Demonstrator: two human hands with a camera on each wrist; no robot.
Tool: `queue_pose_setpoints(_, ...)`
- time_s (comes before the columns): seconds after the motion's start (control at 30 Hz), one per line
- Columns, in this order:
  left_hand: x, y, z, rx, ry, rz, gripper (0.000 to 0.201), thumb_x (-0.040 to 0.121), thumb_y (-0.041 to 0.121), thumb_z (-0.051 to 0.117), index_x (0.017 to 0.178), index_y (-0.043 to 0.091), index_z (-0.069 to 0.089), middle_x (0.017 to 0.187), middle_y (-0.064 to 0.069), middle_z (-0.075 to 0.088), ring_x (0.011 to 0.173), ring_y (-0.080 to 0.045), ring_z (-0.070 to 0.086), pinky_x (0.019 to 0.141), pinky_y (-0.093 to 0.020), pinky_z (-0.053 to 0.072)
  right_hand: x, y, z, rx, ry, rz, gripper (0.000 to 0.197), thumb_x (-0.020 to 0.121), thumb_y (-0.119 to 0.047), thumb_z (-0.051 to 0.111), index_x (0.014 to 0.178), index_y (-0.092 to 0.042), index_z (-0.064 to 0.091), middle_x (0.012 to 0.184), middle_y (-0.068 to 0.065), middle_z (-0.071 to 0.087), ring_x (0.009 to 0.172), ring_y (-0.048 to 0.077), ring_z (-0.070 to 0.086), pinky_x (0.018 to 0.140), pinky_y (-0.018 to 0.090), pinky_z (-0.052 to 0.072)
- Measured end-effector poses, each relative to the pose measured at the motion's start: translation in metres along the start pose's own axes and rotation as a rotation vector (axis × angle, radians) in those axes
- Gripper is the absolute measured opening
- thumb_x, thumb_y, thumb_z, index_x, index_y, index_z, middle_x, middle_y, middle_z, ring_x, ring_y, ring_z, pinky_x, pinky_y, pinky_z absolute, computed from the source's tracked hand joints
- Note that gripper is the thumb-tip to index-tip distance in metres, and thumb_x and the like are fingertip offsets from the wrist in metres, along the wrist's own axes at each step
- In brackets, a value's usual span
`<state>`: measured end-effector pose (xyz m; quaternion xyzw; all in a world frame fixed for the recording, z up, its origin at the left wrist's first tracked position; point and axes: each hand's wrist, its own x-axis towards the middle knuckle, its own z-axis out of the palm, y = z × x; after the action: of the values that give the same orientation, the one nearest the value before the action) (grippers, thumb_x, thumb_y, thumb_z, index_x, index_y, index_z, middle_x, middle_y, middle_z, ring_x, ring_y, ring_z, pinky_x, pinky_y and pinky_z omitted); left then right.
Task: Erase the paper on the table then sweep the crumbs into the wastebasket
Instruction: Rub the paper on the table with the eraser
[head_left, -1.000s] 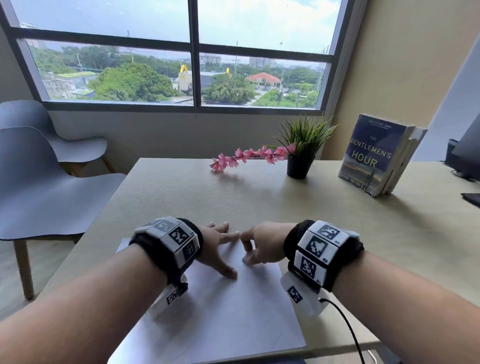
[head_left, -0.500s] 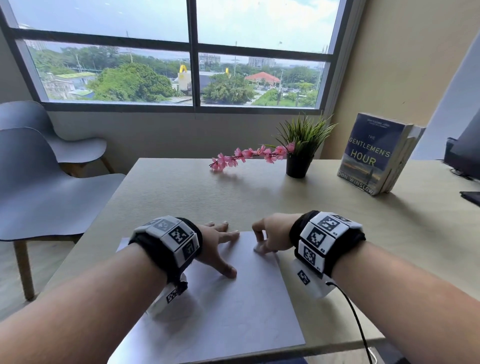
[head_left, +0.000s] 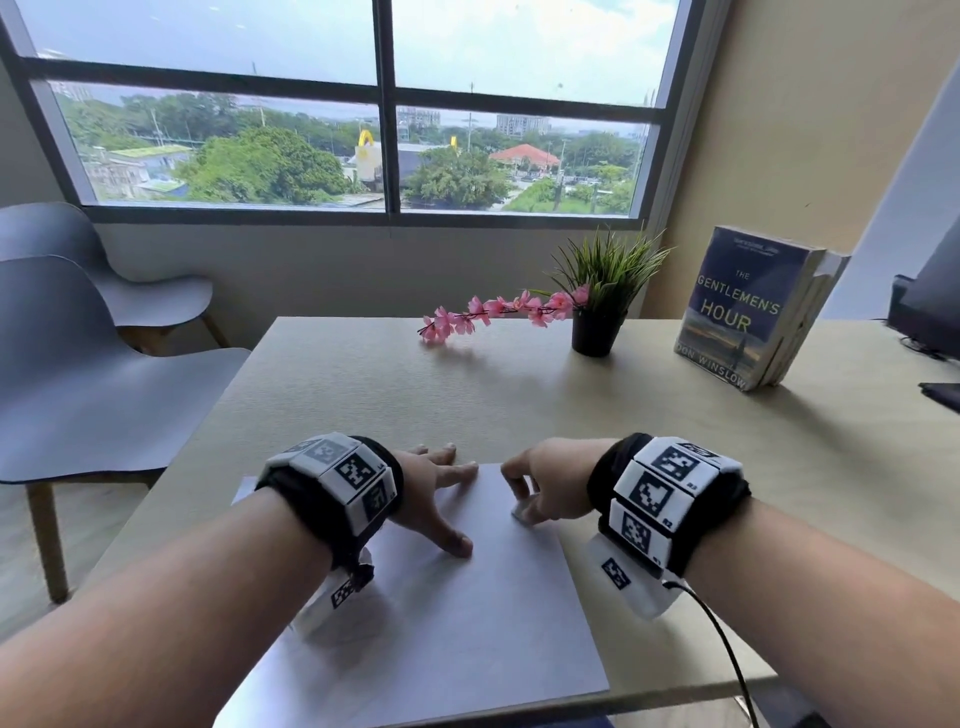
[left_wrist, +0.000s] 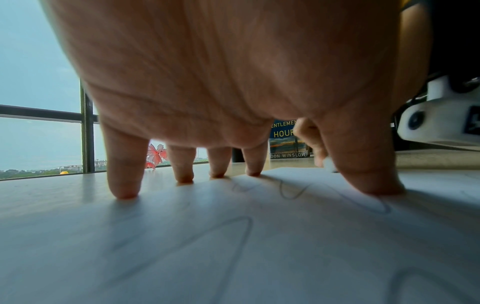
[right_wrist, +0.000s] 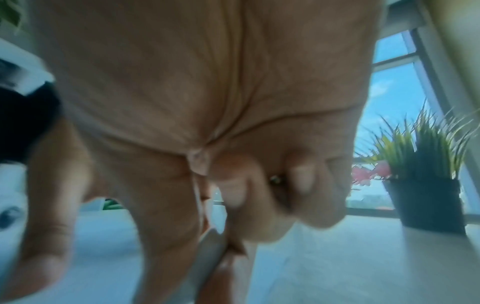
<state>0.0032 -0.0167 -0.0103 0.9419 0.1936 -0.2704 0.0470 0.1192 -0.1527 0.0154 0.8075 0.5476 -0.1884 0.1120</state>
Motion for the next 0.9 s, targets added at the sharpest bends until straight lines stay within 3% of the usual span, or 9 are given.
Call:
queue_pose_setpoints(0.07, 0.000, 0.000, 0.000, -0.009, 0.003, 0.003, 0.104, 0.069, 0.077, 0.056, 0.148, 0.045, -0.004, 0.159, 0.014, -0.012, 0.148, -0.014, -0.008, 0.119, -0.051, 0.007, -0.001, 0.001, 0.003, 0.052, -0.057, -0.004, 0.019, 0.090, -0.036, 0.061, 0.100, -0.020, 0.057, 0.090, 0.002, 0.067, 0.079, 0.019, 0.056, 0.071, 0.029, 0.045)
queue_pose_setpoints(0.13, -0.001, 0.000, 0.000, -0.023, 0.010, 0.012, 0.104, 0.069, 0.075, 0.059, 0.148, 0.044, 0.000, 0.159, 0.015, -0.009, 0.148, -0.014, -0.004, 0.119, -0.049, 0.010, 0.000, 0.005, 0.002, 0.077, -0.091, 0.019, 0.024, 0.089, -0.042, 0.061, 0.101, -0.022, 0.057, 0.096, 0.001, 0.072, 0.079, 0.017, 0.057, 0.073, 0.029, 0.045)
queue_pose_setpoints(0.23, 0.000, -0.002, -0.004, -0.040, 0.072, 0.003, 0.100, 0.068, 0.072, 0.063, 0.148, 0.040, 0.013, 0.160, 0.013, -0.003, 0.147, -0.016, 0.015, 0.118, -0.043, 0.022, 0.007, 0.005, -0.003, 0.030, -0.052, 0.044, 0.028, 0.092, -0.040, 0.057, 0.110, -0.018, 0.056, 0.093, 0.002, 0.071, 0.081, 0.016, 0.055, 0.060, 0.024, 0.038)
queue_pose_setpoints(0.37, 0.000, -0.001, -0.014, 0.087, 0.171, -0.057, 0.098, 0.069, 0.074, 0.060, 0.149, 0.040, 0.014, 0.160, 0.006, -0.008, 0.148, -0.023, -0.002, 0.117, -0.051, 0.018, 0.016, -0.002, -0.010, -0.008, -0.007, 0.060, 0.015, 0.095, -0.032, 0.054, 0.102, -0.018, 0.052, 0.068, -0.005, 0.057, 0.081, 0.016, 0.053, 0.050, 0.020, 0.032)
queue_pose_setpoints(0.5, -0.003, -0.001, -0.011, 0.016, 0.069, -0.070, 0.096, 0.070, 0.072, 0.060, 0.148, 0.043, 0.011, 0.160, 0.010, 0.000, 0.147, -0.019, 0.013, 0.118, -0.043, 0.018, 0.018, 0.003, -0.015, 0.037, 0.041, 0.068, 0.024, 0.091, -0.030, 0.062, 0.109, -0.014, 0.059, 0.065, -0.008, 0.057, 0.077, 0.016, 0.053, 0.048, 0.019, 0.032)
queue_pose_setpoints(0.57, -0.003, -0.003, -0.008, -0.040, 0.019, -0.073, 0.106, 0.066, 0.073, 0.064, 0.148, 0.045, 0.005, 0.160, 0.013, -0.004, 0.148, -0.018, 0.012, 0.119, -0.043, 0.017, 0.018, 0.010, -0.015, 0.062, 0.078, 0.080, 0.019, 0.089, -0.028, 0.065, 0.103, -0.016, 0.061, 0.071, -0.005, 0.063, 0.076, 0.016, 0.053, 0.047, 0.018, 0.031)
queue_pose_setpoints(0.7, 0.000, -0.006, -0.004, -0.051, 0.012, -0.080, 0.112, 0.061, 0.077, 0.064, 0.147, 0.046, 0.000, 0.160, 0.014, -0.008, 0.149, -0.017, 0.005, 0.119, -0.047, 0.013, 0.020, 0.011, -0.008, 0.084, 0.099, 0.083, 0.011, 0.090, -0.024, 0.064, 0.091, -0.018, 0.054, 0.060, -0.008, 0.054, 0.055, 0.009, 0.050, 0.045, 0.018, 0.031)
queue_pose_setpoints(0.83, 0.002, -0.006, -0.003, -0.028, 0.008, -0.084, 0.112, 0.060, 0.079, 0.062, 0.147, 0.047, -0.002, 0.159, 0.014, -0.008, 0.149, -0.018, 0.002, 0.119, -0.049, 0.012, 0.016, 0.006, -0.006, 0.089, 0.040, 0.045, 0.015, 0.089, -0.031, 0.065, 0.096, -0.019, 0.059, 0.076, -0.002, 0.063, 0.072, 0.015, 0.054, 0.050, 0.018, 0.035)
queue_pose_setpoints(0.9, 0.003, -0.006, -0.003, -0.023, 0.009, -0.085, 0.113, 0.060, 0.080, 0.061, 0.147, 0.046, -0.002, 0.160, 0.013, -0.008, 0.149, -0.019, 0.002, 0.119, -0.049, 0.012, 0.017, 0.008, -0.010, 0.068, 0.033, 0.083, 0.017, 0.090, -0.032, 0.064, 0.100, -0.019, 0.059, 0.074, -0.004, 0.062, 0.077, 0.015, 0.055, 0.051, 0.018, 0.034)
